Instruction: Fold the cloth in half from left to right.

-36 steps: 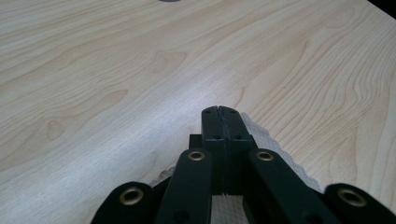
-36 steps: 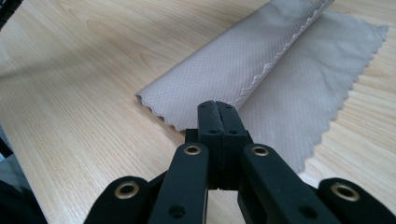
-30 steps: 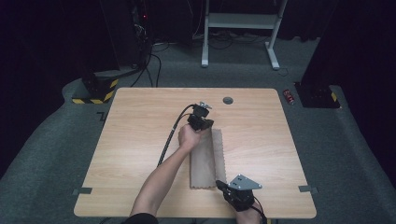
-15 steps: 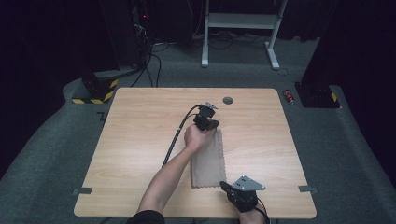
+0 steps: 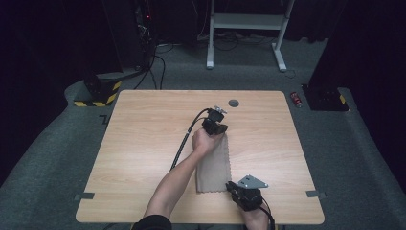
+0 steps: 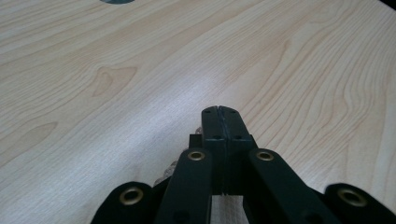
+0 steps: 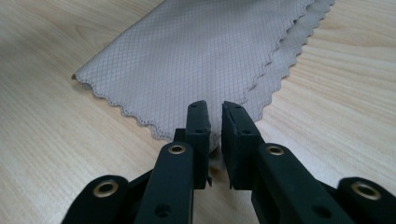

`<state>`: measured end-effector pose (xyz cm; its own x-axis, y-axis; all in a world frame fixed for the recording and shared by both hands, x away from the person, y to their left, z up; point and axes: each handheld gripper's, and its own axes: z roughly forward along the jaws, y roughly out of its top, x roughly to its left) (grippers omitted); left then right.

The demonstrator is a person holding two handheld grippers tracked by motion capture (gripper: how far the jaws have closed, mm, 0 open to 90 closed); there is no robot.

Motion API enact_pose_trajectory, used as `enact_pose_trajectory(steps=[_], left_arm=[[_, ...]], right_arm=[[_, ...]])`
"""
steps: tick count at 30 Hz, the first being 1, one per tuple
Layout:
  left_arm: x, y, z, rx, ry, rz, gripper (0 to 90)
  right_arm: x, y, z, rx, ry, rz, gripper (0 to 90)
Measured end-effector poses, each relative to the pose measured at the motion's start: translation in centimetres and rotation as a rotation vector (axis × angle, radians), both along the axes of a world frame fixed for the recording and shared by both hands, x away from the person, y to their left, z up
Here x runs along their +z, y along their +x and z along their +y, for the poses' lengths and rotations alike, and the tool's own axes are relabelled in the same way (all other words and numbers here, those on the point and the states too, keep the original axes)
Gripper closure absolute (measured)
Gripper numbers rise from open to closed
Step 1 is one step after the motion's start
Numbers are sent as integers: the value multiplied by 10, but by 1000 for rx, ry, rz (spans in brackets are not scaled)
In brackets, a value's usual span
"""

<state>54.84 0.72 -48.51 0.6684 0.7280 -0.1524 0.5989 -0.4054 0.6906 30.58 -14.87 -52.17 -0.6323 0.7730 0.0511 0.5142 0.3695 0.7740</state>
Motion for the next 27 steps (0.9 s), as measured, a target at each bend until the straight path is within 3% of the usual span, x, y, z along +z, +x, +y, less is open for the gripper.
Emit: enact_pose_trajectory(steps=[4,7,10,16,21,27], left_arm=[[-1,0,-5,-17,10,-6,900],[-3,-1,-8,-22,18,-9,900],[-2,-1,-6,-19,17,-7,900],[-2,0,-4,-10,13,-11,900],[-9,0,-8,-25,51,-18,899],[-15,0,-11,-32,70,-26,891]], right_arm=[[-1,5,5,1,-47,16,809],[-1,6,4,11,-56,19,882],[-1,5,6,16,-71,9,899],[5,-1,2,1,-54,-29,900],[1,-1,-2,0,-79,-10,898],[0,-1,-5,-15,-67,6,891]])
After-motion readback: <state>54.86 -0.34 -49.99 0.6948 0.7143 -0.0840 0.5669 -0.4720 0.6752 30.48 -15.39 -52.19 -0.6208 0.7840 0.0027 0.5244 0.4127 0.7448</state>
